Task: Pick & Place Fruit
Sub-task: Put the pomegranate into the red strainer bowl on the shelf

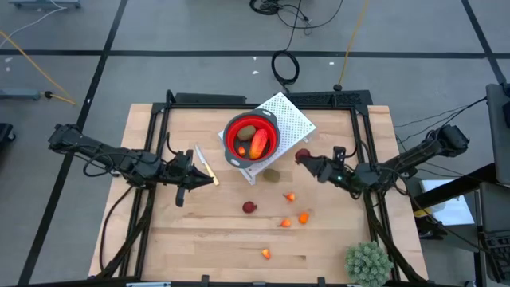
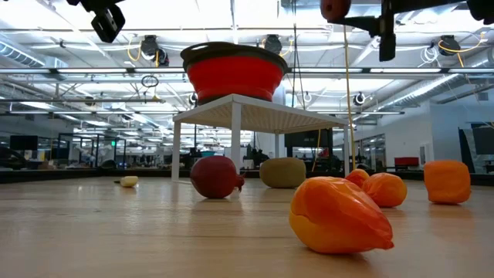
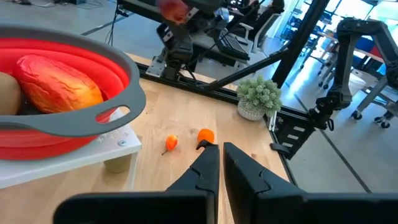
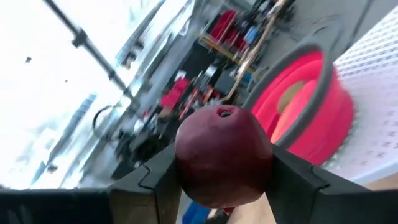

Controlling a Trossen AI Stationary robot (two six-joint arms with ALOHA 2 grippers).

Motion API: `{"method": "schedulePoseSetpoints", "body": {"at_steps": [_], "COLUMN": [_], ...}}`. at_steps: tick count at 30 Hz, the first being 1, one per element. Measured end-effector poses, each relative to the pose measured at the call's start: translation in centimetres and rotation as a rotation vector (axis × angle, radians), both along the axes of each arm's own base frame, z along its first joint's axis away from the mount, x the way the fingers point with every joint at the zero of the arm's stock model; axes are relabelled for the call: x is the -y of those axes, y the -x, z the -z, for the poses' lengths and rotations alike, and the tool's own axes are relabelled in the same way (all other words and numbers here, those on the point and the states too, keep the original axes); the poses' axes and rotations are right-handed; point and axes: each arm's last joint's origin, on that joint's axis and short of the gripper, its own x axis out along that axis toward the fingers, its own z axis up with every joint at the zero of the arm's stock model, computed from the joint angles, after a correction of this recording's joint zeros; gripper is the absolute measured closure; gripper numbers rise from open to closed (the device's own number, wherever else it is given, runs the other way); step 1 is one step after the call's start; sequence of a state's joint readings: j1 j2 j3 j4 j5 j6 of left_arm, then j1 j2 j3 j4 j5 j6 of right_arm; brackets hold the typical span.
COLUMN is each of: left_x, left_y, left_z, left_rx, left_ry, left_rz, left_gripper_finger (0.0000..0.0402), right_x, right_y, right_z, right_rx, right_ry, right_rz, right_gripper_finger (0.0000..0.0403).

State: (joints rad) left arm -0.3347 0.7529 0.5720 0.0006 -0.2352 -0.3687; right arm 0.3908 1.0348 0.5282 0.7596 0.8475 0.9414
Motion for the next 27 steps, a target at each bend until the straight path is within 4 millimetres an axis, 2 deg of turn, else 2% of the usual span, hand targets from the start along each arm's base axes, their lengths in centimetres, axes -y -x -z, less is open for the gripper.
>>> {"method": "schedulePoseSetpoints", "body": {"at_steps": [6,13,20,27], "left_x": [0.0,0.0,-0.01,-0.01], "left_y": [0.0,-0.01,-0.01,-0.01], "left_z": [0.0,-0.01,-0.01,-0.02], "left_rx": [0.003,0.009,0.009,0.013], "left_ry": [-0.033,-0.078,-0.082,-0.11], "left_rz": [0.005,0.013,0.013,0.018], "left_gripper_finger": [0.04,0.038,0.0376,0.0376], "right_x": [0.26,0.34,0.11,0.03], "right_y": [0.01,-0.02,-0.12,-0.14], "right_z": [0.0,0.01,-0.01,-0.02], "right_rx": [0.034,0.032,-0.088,-0.253], "right_ry": [-0.072,-0.071,0.194,0.562], "right_rz": [0.041,0.042,-0.006,0.018], "right_gripper_finger": [0.0223,0.0223,0.0222,0.0222]}}
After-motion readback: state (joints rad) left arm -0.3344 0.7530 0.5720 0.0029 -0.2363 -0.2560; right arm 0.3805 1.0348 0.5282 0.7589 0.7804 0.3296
